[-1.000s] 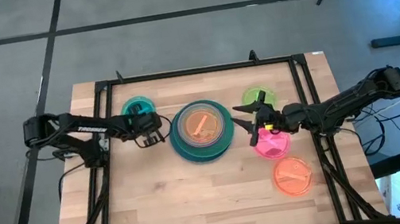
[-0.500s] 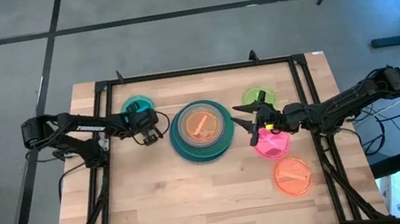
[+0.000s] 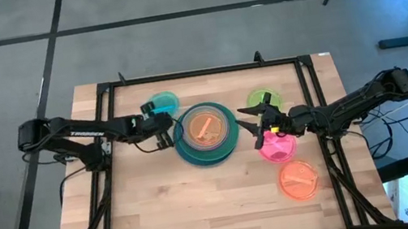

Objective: Stack plastic plates
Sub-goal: Stack the blue plate on top of the orange plate

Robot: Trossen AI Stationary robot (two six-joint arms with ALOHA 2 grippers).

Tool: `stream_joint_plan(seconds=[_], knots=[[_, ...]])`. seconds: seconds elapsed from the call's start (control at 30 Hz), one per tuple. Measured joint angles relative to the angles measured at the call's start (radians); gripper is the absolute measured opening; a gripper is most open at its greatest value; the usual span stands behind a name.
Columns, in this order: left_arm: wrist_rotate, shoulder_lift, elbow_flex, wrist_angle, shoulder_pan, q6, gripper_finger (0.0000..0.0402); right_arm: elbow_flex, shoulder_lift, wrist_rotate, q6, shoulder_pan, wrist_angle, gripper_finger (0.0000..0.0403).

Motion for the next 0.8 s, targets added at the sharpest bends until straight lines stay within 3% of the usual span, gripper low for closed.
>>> stream_joint_plan(seconds=[0.23,0.43,0.6,0.8], knots=[[0.054,0.021,0.066,0.132,-0.125,0.0,0.0002,0.0,0.0,0.001,0.0,0.0,0.0,0.0177],[0.194,0.096,0.067,0.355,-0.184,0.006,0.0002,0.0,0.0,0.001,0.0,0.0,0.002,0.0177],[0.212,0.191,0.068,0.51,-0.204,0.056,0.0002,0.0,0.0,0.001,0.0,0.0,0.003,0.0177],[0.222,0.273,0.068,0.528,-0.204,0.06,0.0002,0.0,0.0,0.001,0.0,0.0,0.003,0.0177]])
